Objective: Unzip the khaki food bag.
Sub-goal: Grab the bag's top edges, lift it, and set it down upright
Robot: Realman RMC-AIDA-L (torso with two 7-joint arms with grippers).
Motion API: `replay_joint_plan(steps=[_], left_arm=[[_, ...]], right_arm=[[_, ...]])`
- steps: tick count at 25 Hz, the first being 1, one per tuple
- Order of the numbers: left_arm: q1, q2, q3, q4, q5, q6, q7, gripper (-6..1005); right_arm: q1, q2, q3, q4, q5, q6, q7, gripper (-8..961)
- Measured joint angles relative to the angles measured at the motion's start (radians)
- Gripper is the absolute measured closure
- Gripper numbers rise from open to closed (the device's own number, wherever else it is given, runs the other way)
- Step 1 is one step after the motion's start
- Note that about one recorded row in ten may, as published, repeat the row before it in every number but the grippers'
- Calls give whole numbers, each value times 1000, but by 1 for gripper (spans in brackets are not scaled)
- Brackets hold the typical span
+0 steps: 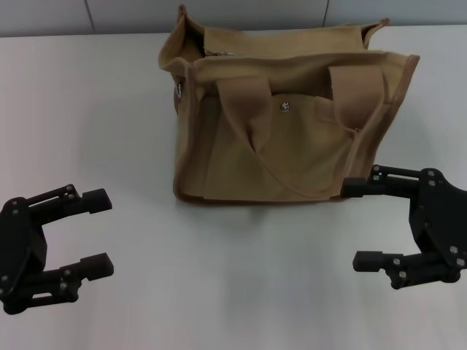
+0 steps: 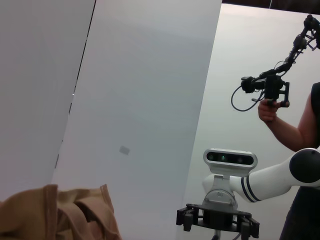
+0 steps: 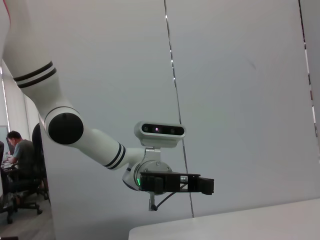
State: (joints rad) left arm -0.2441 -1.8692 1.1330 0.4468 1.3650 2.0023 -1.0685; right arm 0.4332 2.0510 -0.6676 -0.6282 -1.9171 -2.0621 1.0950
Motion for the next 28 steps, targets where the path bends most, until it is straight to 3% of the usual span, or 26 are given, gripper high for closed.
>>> replay_joint_plan(steps=[6,11,13,14,15,16,17,18,22,23,24,27,28], left_arm=[[4,1,6,3,1,0,-2,243],[3,-11,1,0,6,-2,12,265],[3,-40,-42,0,6,-16,45,273],[3,-40,-42,0,6,-16,45,277],[3,-63,-92,-3,6,-38,70,282],[3,-63,-92,-3,6,-38,70,286],[4,-98,-152,-4,6,-73,96,290],[4,-98,-152,-4,6,-73,96,294],[-9,-176,-223,-7,3,-179,181,311],[-9,-176,-223,-7,3,-179,181,315],[-49,-205,-230,-45,-1,-240,235,320],[-145,-205,-230,-170,-11,-285,298,332],[-145,-205,-230,-170,-11,-285,298,337]], right_arm=[[-3,7,-1,12,-1,1,0,115],[-8,10,-1,22,-2,10,5,116],[-25,11,4,25,-2,19,7,117],[-25,11,4,25,-2,19,7,117],[-40,12,8,25,-2,21,7,118],[-40,12,8,25,-2,21,7,118],[-63,12,14,27,0,23,7,118],[-63,12,14,27,0,23,7,119],[-92,12,60,30,3,24,3,120],[-92,12,60,30,3,24,3,120],[-92,12,67,31,1,25,2,121],[-93,12,74,35,1,31,2,122],[-93,12,74,35,1,31,2,122]])
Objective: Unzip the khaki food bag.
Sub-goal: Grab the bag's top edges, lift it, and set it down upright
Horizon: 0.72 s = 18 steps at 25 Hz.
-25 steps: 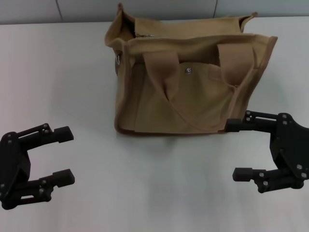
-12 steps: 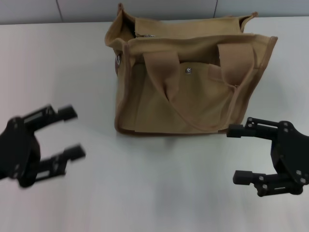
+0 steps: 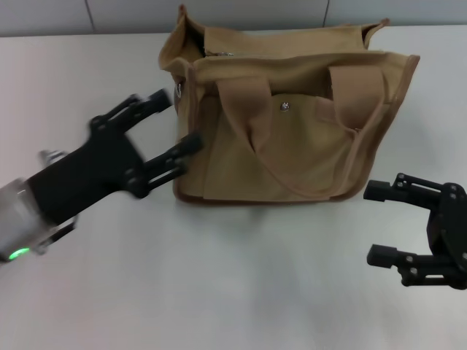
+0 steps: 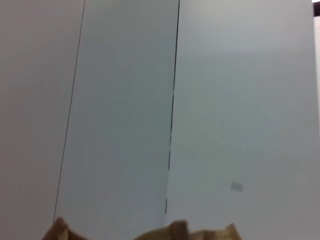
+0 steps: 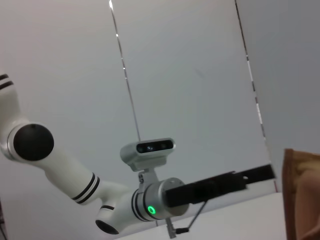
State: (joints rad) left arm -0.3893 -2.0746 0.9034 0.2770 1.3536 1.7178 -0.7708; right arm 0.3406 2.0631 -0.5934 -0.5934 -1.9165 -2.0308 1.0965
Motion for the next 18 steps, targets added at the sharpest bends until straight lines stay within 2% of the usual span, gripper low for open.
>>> replay_joint_plan(steps=[1,5,14,18], left_arm=[[-67,1,-3,-80,-3,-54,36,341],[-116,-3,-3,-113,-5,-138,48,358],[-127,-5,-5,-135,-20,-161,85,396],[-126,-6,-6,-147,-22,-165,94,492]], right_arm=[[0,0,0,3,0,7,-1,122],[5,0,-3,31,-1,41,-2,123],[0,0,-6,56,-1,70,-10,126],[0,0,-8,61,-1,70,-10,128]])
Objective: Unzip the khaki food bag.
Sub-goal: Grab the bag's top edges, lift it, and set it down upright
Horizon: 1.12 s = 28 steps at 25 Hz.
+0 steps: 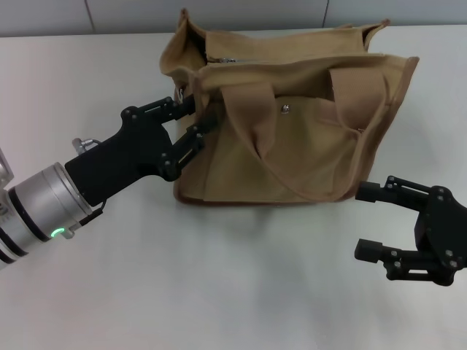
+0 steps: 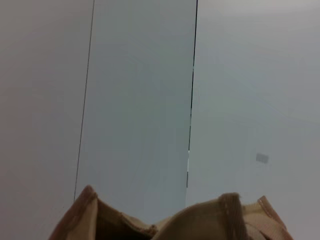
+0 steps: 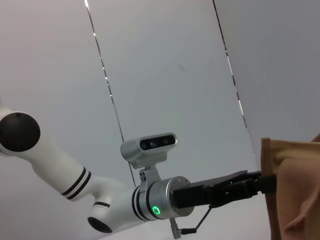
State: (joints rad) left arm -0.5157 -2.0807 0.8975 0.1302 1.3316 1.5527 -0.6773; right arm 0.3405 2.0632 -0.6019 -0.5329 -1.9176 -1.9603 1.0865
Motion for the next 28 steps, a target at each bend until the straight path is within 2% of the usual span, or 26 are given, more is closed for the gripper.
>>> replay_joint_plan(steps=[6,10,17,21,28], left_arm=[[1,-1,0,-12,-14,4,20,636],[3,-1,0,-13,-21,4,21,846],[6,-1,0,-12,-42,5,22,899],[10,-1,-1,-12,-61,6,22,920],[9,-1,-2,-12,-86,9,22,920]], right_arm=[[-9,0,6,4,0,0,0,129],[-18,0,7,4,1,-4,-1,131],[-36,-9,19,1,4,-11,2,133],[-58,-11,61,-4,5,-40,2,134],[-61,-14,68,-4,7,-51,0,136]])
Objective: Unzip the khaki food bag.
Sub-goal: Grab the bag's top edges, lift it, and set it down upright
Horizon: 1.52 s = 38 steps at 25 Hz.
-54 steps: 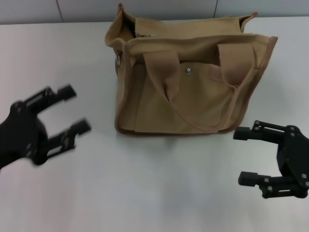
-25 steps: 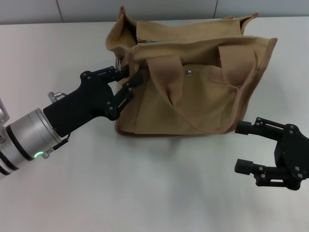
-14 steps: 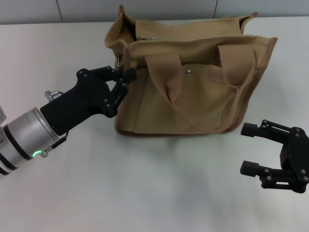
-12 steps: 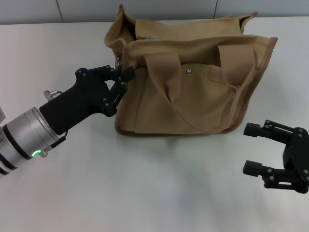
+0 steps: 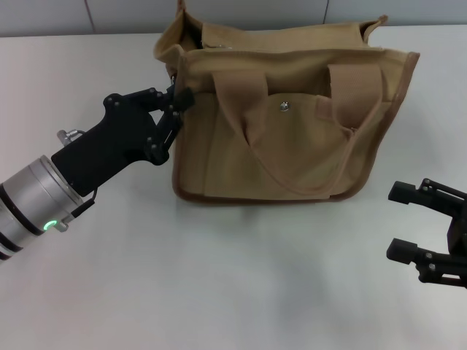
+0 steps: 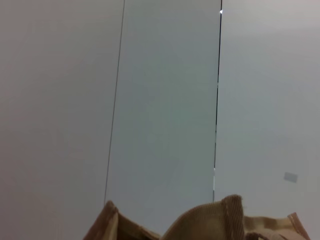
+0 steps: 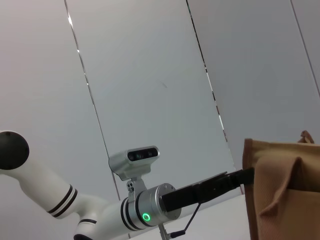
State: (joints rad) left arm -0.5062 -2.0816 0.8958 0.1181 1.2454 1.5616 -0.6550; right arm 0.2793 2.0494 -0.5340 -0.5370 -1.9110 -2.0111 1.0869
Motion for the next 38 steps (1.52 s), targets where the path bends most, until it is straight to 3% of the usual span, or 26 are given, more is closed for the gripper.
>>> replay_joint_plan(steps=[11,13,19,22,23,26,27,28,32,38], left_arm=[[4,2,-44,8,-12,5,23,921],[7,7,-120,15,-12,3,45,921],[23,11,-201,102,-15,18,31,933],[22,13,-258,147,-17,72,-12,949],[18,14,-267,160,-18,150,-32,954],[17,11,-246,160,-12,216,-28,968],[17,7,-218,154,-9,239,-21,972],[14,4,-133,130,-6,242,9,977],[13,3,-54,78,-10,227,75,995],[89,10,-91,67,-41,280,118,953]], right_arm=[[7,2,2,3,0,5,-1,140],[11,6,2,3,0,8,-1,140],[15,9,19,6,1,10,-1,142],[19,11,33,7,1,11,-2,143],[23,12,38,7,1,11,-2,144],[28,13,39,10,1,13,-2,145],[32,14,39,14,1,16,-2,145],[37,15,39,20,1,23,-2,145],[41,15,39,23,1,27,-3,146],[45,15,39,23,2,28,-2,148]])
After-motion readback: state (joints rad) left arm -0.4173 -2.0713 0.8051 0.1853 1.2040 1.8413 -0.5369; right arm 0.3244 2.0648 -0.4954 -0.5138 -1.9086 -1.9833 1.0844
